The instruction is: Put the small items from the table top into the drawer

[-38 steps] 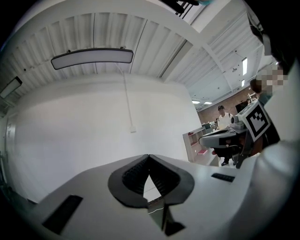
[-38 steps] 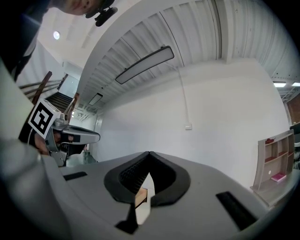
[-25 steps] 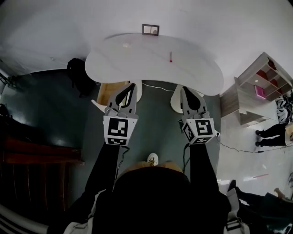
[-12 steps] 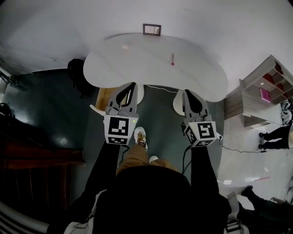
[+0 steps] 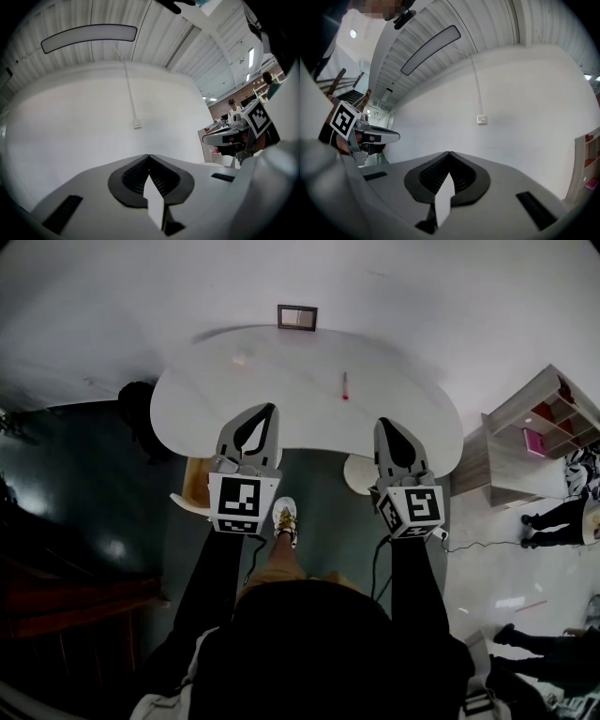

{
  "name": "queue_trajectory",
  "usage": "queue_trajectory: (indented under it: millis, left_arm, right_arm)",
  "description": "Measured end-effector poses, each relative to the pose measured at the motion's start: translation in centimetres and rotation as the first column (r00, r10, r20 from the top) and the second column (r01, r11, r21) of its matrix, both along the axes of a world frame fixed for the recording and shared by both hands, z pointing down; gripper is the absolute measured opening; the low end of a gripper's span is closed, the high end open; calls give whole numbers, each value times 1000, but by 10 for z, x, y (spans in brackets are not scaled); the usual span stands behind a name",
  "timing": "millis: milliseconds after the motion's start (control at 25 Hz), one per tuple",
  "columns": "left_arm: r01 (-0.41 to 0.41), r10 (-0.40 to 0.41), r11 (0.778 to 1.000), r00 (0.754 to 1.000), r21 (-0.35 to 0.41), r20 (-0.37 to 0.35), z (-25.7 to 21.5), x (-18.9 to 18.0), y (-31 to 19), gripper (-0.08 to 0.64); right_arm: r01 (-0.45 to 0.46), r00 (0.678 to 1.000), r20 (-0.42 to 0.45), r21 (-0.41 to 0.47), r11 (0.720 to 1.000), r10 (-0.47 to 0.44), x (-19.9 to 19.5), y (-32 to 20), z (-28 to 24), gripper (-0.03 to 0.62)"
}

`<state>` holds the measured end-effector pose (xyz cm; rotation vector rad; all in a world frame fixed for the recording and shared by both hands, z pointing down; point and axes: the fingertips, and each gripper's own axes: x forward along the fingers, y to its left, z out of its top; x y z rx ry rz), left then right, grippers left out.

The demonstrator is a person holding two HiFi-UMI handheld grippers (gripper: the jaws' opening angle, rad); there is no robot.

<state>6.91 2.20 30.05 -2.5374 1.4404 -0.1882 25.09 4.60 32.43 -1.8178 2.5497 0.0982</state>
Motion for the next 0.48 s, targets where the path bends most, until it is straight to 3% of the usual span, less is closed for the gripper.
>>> queue_trajectory:
  millis: [480]
  left_arm:
    - [-69,69,997,998,-23,0,3,0,-152,15]
  right_arm:
    - [-77,997,-23,-33,997,76,-4,-137,-3,20]
